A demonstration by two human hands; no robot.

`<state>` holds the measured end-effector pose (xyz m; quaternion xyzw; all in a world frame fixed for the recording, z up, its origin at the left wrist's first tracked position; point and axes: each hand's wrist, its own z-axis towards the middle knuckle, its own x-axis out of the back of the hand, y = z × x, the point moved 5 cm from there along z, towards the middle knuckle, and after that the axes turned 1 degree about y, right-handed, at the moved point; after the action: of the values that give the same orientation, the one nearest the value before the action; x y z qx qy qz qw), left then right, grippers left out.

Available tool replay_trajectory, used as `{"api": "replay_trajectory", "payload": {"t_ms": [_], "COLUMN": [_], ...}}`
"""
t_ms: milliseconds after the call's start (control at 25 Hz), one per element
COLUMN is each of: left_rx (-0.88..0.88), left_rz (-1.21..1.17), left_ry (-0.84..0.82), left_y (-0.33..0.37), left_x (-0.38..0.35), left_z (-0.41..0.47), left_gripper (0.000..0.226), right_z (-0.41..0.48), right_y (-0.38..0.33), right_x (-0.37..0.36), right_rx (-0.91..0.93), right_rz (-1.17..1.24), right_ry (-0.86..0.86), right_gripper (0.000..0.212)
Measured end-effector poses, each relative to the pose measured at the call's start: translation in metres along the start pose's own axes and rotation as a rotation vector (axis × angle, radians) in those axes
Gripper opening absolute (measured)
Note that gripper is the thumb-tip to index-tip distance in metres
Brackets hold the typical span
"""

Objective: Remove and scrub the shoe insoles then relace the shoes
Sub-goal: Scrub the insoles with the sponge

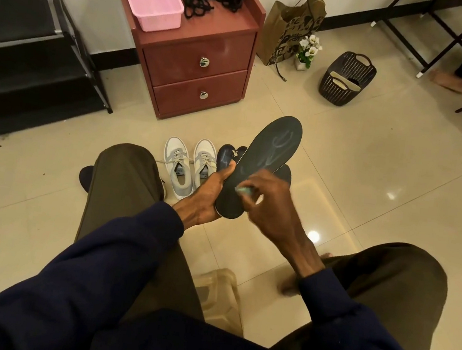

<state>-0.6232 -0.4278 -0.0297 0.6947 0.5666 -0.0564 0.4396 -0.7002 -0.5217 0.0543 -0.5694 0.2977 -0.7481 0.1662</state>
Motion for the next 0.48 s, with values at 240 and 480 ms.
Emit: {"api": "replay_trajectory", "payload": {"t_ms": [240,480], "left_rx": [0.026,0.029], "left_rz": [0.077,0.076], "left_ry": [-0.06,-0.041], "left_y": [-0.001,-0.001], "left_x": [-0.003,-0.004], "left_z": [-0.002,-0.005], "left_gripper": [0.05,0.039], "right_z": [0.009,-0.001], "right_y": [0.019,-0.004], "right_x": [0.014,-0.005], "right_rx": [-0.118,-0.005], "right_rz": [-0.09,0.082], "right_ry": [0.029,-0.095], "right_gripper": [0.011,0.014]}}
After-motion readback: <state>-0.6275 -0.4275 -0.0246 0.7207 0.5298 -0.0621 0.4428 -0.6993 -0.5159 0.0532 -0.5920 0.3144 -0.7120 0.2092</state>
